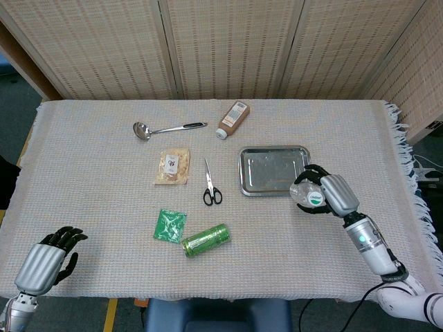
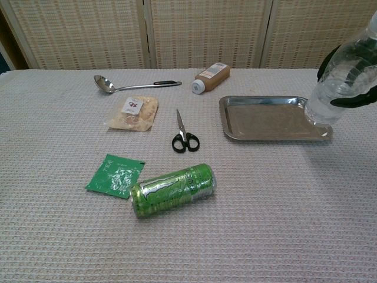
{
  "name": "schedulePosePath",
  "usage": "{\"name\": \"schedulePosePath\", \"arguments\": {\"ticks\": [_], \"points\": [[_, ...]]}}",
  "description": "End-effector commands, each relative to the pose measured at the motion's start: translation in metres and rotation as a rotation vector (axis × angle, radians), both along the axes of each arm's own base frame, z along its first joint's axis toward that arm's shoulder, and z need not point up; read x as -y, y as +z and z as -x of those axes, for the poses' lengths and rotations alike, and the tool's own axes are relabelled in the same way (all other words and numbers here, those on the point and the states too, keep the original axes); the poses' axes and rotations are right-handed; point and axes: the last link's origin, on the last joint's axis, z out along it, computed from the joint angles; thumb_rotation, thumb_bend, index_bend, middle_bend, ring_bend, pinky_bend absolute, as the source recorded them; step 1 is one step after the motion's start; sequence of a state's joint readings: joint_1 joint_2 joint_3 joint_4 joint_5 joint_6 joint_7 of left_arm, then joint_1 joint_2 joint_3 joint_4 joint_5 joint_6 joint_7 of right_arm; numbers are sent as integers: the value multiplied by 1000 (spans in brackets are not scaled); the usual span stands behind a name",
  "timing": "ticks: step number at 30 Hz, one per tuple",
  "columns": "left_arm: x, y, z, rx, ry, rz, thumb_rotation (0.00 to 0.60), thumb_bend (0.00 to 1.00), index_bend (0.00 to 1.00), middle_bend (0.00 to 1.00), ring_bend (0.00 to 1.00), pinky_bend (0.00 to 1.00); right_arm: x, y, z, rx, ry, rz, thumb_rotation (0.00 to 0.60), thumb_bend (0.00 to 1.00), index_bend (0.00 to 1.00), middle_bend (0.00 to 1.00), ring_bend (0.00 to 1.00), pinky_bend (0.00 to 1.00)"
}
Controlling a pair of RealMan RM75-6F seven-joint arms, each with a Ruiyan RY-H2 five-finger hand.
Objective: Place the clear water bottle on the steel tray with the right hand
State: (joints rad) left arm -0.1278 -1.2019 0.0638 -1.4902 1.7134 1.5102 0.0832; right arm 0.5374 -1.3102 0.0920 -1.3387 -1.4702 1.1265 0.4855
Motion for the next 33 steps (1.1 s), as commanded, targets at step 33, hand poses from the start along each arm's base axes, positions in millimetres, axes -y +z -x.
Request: {"name": "schedulePosePath", "arguments": {"ticks": [33], "points": [[-2, -4, 2, -7, 12, 17, 600, 585, 320, 261, 180, 387, 95, -64, -6, 269, -69, -189, 600, 26, 845, 449, 156, 429]]}}
